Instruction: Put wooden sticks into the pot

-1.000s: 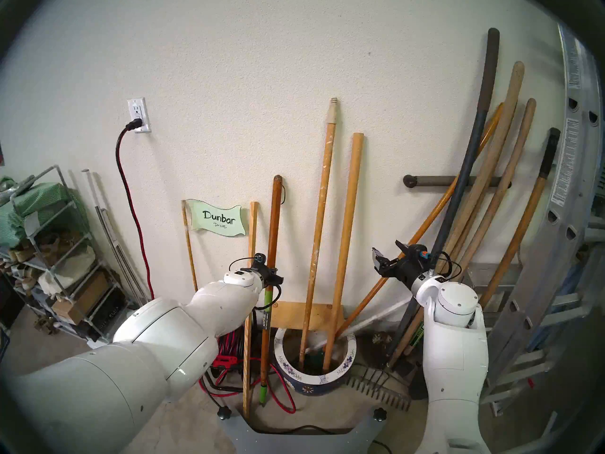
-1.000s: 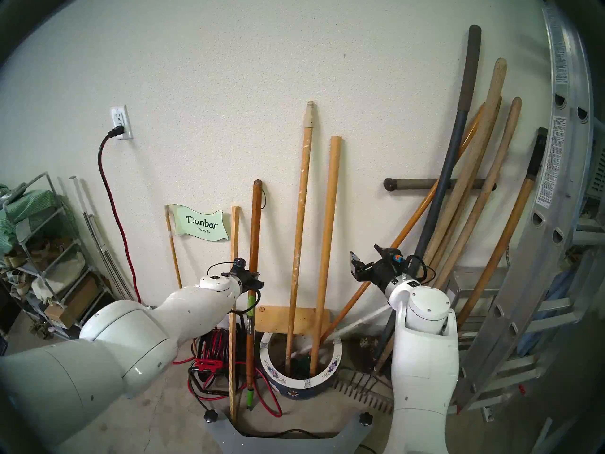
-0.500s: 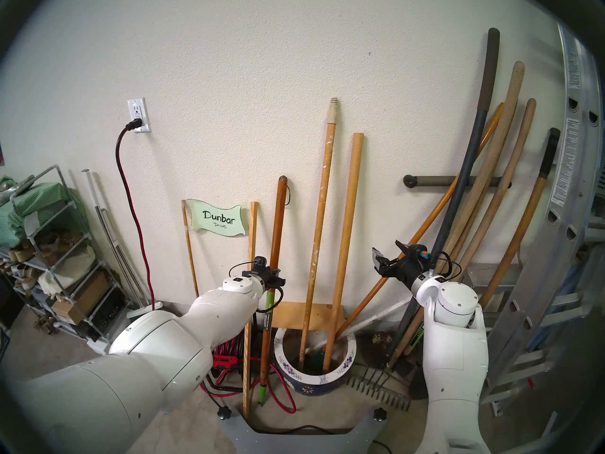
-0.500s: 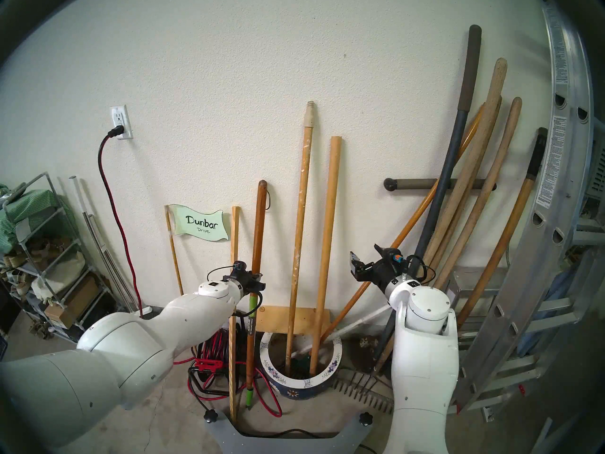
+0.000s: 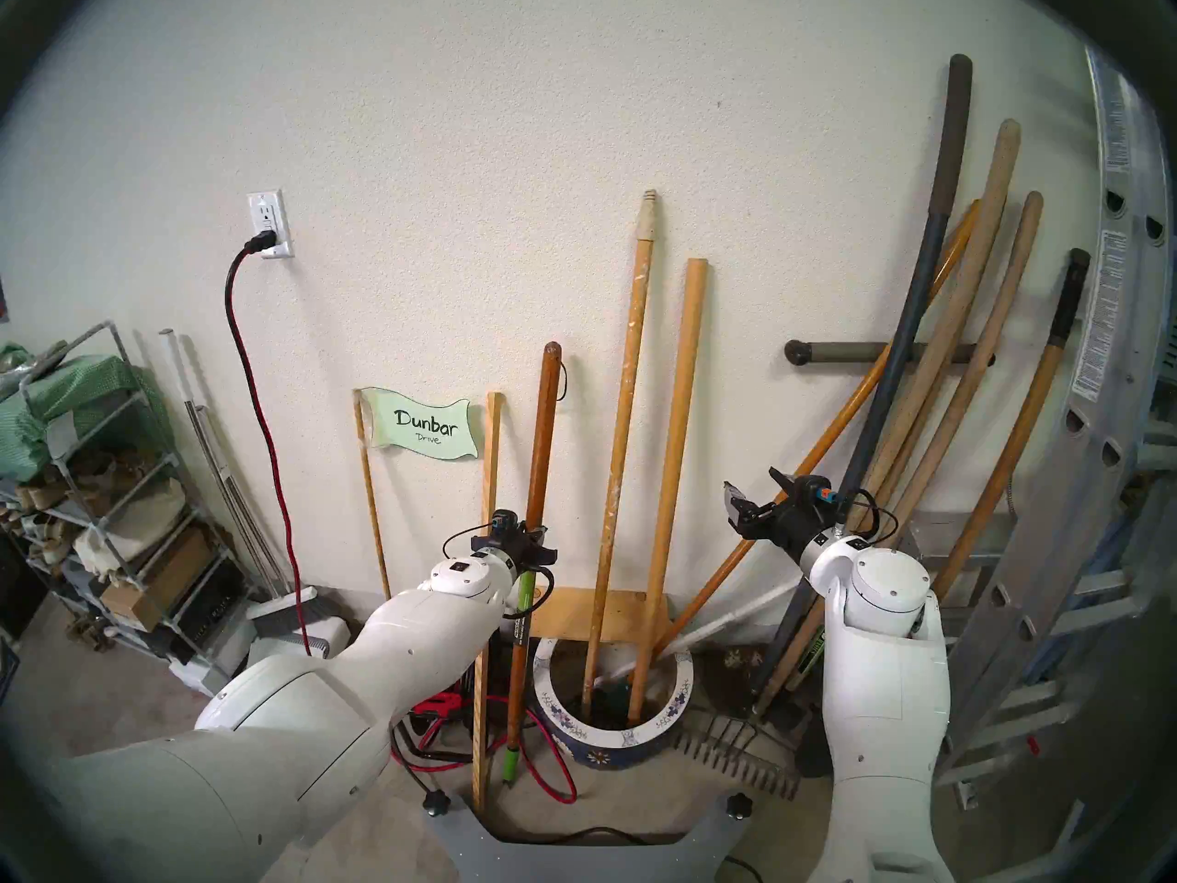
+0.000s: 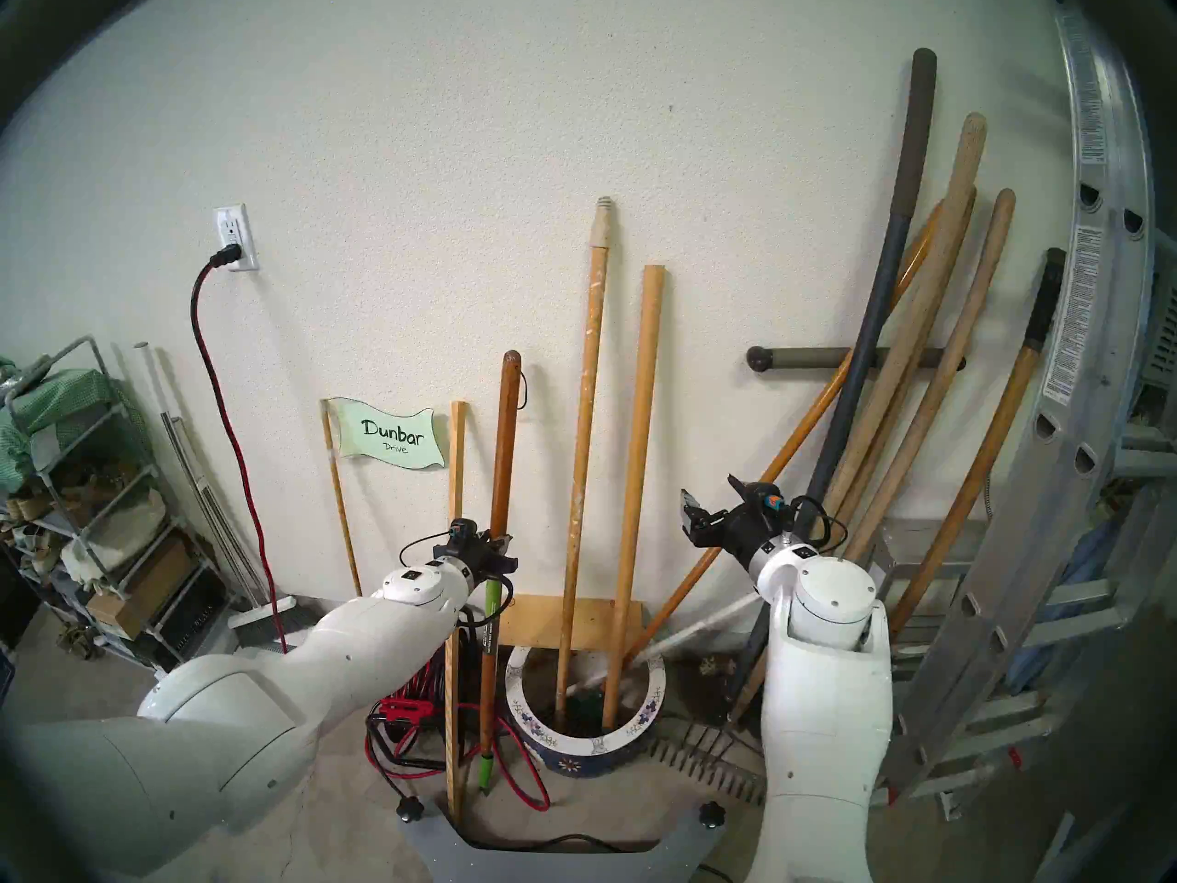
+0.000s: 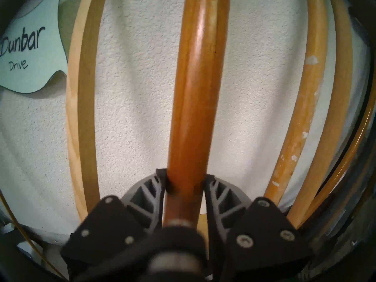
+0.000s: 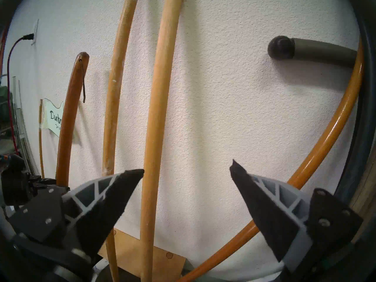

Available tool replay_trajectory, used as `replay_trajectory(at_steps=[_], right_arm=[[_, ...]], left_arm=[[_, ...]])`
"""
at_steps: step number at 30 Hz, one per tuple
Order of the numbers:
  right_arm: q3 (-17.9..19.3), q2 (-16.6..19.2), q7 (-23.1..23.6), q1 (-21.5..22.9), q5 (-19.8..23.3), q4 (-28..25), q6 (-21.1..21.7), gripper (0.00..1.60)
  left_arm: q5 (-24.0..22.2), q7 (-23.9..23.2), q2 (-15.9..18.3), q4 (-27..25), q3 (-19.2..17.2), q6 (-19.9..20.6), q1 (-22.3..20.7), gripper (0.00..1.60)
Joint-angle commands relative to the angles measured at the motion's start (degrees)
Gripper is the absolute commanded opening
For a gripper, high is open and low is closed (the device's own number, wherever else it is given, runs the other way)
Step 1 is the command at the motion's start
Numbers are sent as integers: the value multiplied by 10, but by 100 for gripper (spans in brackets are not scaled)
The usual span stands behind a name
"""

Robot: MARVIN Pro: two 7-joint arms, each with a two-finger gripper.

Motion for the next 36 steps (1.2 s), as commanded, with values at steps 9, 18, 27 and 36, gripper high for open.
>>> replay_trajectory(at_steps=[9,18,27,36], right_arm=[[-1,-1,1,1,0,-2,-1,160],[-1,-1,0,1,0,-1,-1,160],[-1,-1,0,1,0,-1,-1,160],[-1,-1,0,1,0,-1,0,160]], left_arm=[[-10,20,16,-127,-12,-46,79,0],[-8,41,31,-205,-10,-66,142,0],[-4,70,51,-274,-9,-84,200,0],[6,92,62,-341,-20,-120,220,0]])
